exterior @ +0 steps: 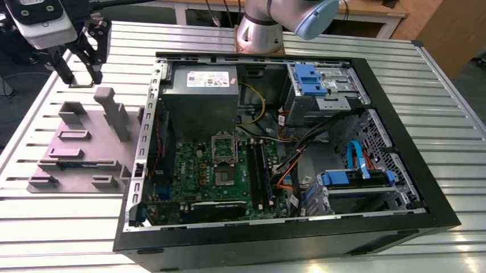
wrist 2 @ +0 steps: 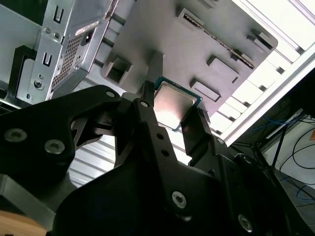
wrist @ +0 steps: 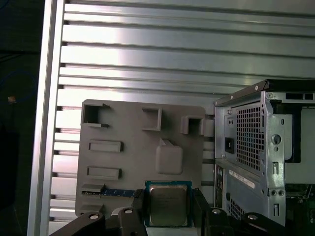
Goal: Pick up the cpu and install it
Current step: 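Pick up the cpu and move it towards the insertion slot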
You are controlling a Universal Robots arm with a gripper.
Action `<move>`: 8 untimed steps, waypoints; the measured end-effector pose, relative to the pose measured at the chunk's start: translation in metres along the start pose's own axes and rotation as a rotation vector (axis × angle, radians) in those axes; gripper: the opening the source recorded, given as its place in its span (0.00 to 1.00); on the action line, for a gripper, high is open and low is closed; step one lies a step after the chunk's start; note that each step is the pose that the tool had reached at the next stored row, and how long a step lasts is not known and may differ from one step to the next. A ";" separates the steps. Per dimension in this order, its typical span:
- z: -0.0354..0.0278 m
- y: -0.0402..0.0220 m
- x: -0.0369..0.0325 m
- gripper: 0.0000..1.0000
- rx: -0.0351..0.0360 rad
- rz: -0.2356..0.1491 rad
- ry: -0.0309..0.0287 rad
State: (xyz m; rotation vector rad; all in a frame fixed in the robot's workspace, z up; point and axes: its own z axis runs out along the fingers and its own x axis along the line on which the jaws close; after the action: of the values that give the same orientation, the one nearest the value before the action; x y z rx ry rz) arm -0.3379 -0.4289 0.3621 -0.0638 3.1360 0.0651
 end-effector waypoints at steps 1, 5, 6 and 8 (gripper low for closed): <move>0.0000 0.0000 -0.0001 0.47 0.0001 0.000 0.0001; 0.0000 0.0000 -0.0001 0.47 0.0000 0.000 0.0001; 0.0000 0.0000 -0.0003 0.47 0.0000 0.000 0.0001; -0.0001 -0.0001 -0.0014 0.47 0.0001 0.000 0.0002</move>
State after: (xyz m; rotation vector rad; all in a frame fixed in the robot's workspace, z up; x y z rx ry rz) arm -0.3365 -0.4289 0.3622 -0.0642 3.1362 0.0650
